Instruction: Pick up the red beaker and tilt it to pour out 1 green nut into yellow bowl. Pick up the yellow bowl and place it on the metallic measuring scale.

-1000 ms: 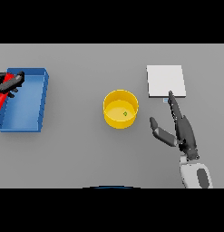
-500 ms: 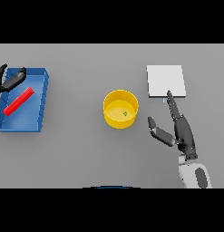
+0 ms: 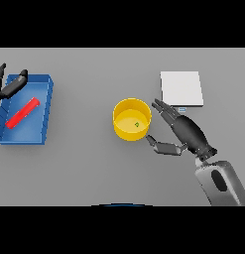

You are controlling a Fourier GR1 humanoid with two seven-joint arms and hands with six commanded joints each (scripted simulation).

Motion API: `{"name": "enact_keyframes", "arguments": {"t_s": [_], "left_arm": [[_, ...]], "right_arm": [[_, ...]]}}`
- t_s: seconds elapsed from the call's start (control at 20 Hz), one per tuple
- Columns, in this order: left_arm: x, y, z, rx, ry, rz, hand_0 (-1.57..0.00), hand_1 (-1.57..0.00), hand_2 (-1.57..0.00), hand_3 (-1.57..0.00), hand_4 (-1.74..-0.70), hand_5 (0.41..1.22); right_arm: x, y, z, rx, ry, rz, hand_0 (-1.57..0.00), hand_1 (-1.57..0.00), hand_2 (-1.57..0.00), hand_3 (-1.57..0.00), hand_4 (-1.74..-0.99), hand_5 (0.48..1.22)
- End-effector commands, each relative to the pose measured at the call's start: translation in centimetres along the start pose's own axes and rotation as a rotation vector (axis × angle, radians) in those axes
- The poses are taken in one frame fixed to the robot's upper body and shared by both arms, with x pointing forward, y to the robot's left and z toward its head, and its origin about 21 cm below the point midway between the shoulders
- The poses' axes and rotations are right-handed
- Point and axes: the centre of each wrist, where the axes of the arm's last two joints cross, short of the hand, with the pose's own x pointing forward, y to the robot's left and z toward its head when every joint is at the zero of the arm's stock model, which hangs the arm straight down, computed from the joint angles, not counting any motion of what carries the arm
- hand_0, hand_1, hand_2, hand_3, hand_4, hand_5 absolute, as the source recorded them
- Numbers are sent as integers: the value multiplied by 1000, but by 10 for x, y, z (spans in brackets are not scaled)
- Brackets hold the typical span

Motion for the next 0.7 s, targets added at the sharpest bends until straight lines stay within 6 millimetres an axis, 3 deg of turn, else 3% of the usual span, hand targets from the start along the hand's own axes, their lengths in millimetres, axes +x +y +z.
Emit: {"name": "enact_keyframes", "arguments": {"t_s": [0.0, 0.25, 0.5, 0.65], "left_arm": [[-1, 0, -1, 4, 1, -2, -6, -6, -5, -4, -719, 664], [-4, -5, -2, -12, 12, -8, -1, -1, -1, -1, -712, 676], [-1, -2, 2, -14, -11, 14, 0, 0, 0, 0, -720, 687], [-4, 1, 2, -15, -1, 15, 1, 1, 1, 1, -722, 688]], "right_arm": [[5, -6, -7, 50, -35, 80, 1, 1, 1, 1, -1220, 701], [21, -7, -44, 293, -161, 401, 1, 1, 1, 1, -1223, 705], [25, -10, -69, 468, -216, 551, 1, 1, 1, 1, -1215, 704], [21, 2, -84, 554, -178, 626, 1, 1, 1, 1, -1223, 704]]}}
